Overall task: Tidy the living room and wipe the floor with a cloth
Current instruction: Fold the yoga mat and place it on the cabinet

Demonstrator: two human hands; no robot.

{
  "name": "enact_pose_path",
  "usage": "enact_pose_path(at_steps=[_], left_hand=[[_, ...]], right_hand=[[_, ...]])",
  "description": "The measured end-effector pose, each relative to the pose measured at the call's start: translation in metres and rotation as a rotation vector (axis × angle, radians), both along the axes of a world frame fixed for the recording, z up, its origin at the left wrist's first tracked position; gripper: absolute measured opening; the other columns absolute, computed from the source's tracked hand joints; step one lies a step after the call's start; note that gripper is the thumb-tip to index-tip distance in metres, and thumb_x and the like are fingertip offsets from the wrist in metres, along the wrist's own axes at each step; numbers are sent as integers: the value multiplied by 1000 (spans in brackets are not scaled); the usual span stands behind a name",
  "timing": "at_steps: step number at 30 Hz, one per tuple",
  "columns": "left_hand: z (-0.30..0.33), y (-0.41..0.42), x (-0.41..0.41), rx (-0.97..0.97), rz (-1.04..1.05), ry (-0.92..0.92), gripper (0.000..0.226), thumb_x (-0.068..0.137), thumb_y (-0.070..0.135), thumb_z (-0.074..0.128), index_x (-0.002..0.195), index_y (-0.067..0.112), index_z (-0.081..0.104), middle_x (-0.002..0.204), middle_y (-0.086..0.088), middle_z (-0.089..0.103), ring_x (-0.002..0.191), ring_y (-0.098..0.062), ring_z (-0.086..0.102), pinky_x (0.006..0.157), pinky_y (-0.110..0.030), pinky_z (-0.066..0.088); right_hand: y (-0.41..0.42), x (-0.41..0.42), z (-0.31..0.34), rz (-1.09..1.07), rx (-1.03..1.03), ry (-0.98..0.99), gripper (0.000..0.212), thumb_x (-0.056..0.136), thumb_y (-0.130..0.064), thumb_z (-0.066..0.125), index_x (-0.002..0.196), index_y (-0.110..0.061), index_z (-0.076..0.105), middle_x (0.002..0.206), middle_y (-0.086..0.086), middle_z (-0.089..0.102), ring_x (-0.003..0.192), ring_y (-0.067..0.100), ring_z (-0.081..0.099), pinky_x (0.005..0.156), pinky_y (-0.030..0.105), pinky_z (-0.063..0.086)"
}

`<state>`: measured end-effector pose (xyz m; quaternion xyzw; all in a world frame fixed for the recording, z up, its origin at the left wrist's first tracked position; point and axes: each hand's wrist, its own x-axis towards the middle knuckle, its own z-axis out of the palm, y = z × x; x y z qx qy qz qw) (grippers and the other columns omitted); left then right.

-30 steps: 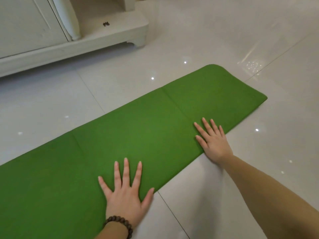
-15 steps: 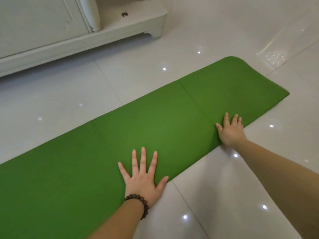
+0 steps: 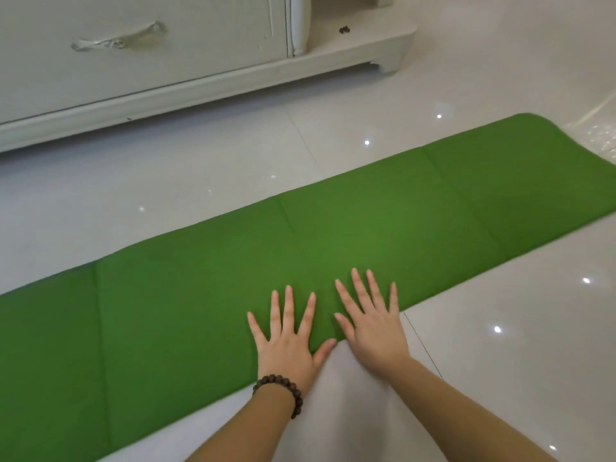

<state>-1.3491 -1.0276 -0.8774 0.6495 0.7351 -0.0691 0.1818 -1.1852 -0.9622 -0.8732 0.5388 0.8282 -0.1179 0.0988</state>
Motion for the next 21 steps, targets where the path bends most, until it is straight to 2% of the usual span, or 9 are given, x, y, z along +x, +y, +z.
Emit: enact_pose_path(at_steps=[2, 5, 6, 8, 10, 12, 15, 18, 21], left_hand=[[2, -13, -15, -14, 46, -7, 74, 89, 74, 17, 148, 31, 29, 155, -11, 28, 143, -34, 22, 103, -72, 13], [2, -21, -25, -67, 73, -6, 70, 92, 70, 12, 148, 32, 27, 155, -10, 27, 143, -34, 19, 101, -71, 12], [4, -20, -26, -78, 80, -11, 71, 91, 70, 7, 150, 34, 21, 159, -9, 17, 145, -33, 12, 103, -71, 9], [12, -16, -27, -134, 54, -5, 72, 84, 72, -7, 149, 42, -9, 157, -4, -26, 144, -29, -20, 106, -72, -4], [22, -8, -25, -211, 85, -55, 72, 87, 71, 6, 146, 40, -21, 150, -1, -40, 140, -28, -33, 108, -69, -10], [49, 4, -20, -283, 167, -136, 74, 92, 65, 26, 151, 34, -8, 158, -4, -24, 145, -29, -21, 112, -66, -4], [96, 19, -12, -199, 232, -235, 74, 93, 59, 32, 153, 22, 7, 162, -7, 1, 148, -27, -3, 116, -59, 4], [140, 18, -2, -35, 175, -270, 72, 95, 56, 31, 154, 21, 8, 161, -7, 4, 148, -25, -1, 117, -56, 5], [171, 17, 8, 33, 131, -307, 71, 95, 55, 30, 154, 21, 8, 162, -7, 1, 148, -25, -5, 117, -56, 3]], right_hand=[[8, 30, 3, 29, 14, -15, 54, 97, -56, 4, 148, -42, 13, 158, -5, 14, 146, 22, 13, 115, 50, 7], [22, 58, 9, -132, 13, -78, 60, 89, -61, -13, 146, -45, -3, 159, -7, -3, 146, 17, -8, 118, 46, -1], [24, 57, 11, -160, -6, -96, 61, 87, -62, -15, 145, -45, -7, 158, -7, -9, 145, 17, -13, 118, 46, -3], [23, 48, 21, -188, -73, -123, 59, 89, -59, -8, 146, -43, -11, 158, -5, -14, 145, 20, -15, 118, 46, -3], [22, 38, 38, -223, -127, -118, 57, 97, -56, 8, 150, -37, 3, 159, -1, -10, 146, 21, -12, 118, 46, -1], [19, 33, 62, -271, -122, -75, 55, 99, -50, 23, 149, -27, 25, 160, 3, 1, 147, 22, -7, 118, 45, 1], [7, 44, 111, -352, -53, 20, 49, 99, -44, 36, 142, -19, 41, 158, 9, 18, 147, 25, 7, 118, 42, 10], [-9, 71, 165, -413, -22, 54, 47, 97, -38, 45, 137, -14, 48, 151, 16, 32, 141, 29, 24, 115, 40, 21], [-16, 100, 211, -454, 1, 6, 45, 96, -34, 49, 136, -14, 48, 149, 16, 33, 139, 30, 28, 114, 39, 23]])
